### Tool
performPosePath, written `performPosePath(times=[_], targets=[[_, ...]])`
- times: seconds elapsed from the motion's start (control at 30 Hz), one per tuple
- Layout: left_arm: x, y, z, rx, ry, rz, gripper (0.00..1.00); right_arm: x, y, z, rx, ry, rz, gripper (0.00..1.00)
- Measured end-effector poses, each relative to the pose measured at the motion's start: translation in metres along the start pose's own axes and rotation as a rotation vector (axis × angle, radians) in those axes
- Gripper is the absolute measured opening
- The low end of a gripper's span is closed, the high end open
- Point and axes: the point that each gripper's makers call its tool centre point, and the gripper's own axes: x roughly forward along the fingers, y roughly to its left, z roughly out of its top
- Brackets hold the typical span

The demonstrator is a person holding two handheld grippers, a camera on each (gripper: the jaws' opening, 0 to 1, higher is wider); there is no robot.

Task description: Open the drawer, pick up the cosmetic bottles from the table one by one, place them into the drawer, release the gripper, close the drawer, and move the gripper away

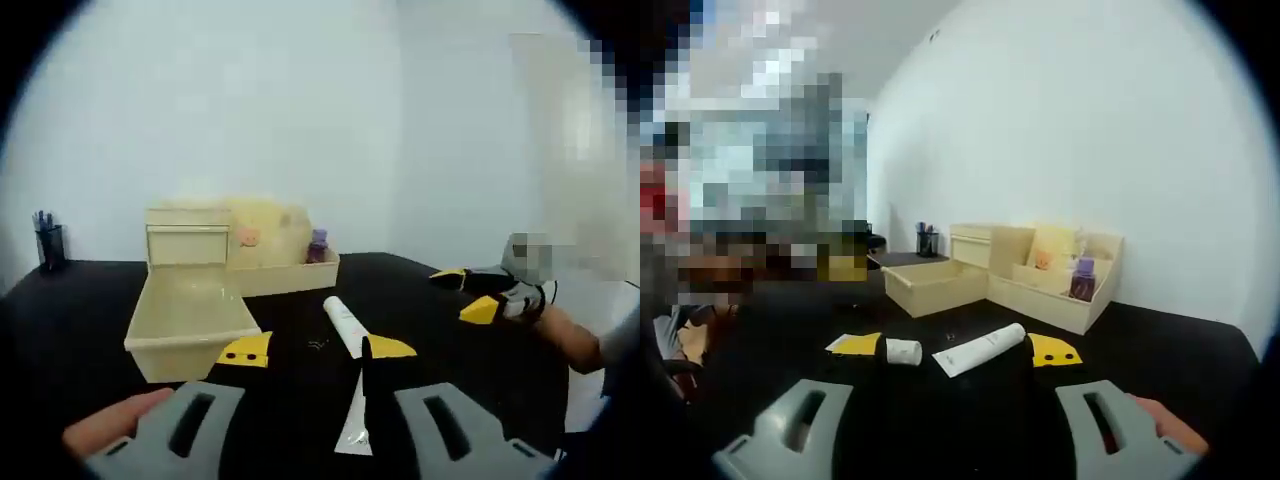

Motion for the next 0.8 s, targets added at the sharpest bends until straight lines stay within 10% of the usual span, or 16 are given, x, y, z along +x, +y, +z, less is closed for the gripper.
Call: performPosePath(times=[0.3, 0.8], targets=[[0.017, -0.031, -0.041, 0.076, 0.197, -0.066, 0.38, -0.001, -0.002, 0.003, 0.004, -0.011, -0.004, 0.50], [0.036, -0.052, -0.066, 0.142, 0.325, -0.106, 0.41, 0.000, -0.005, 0.003, 0.006, -0.014, -0.004, 0.50]])
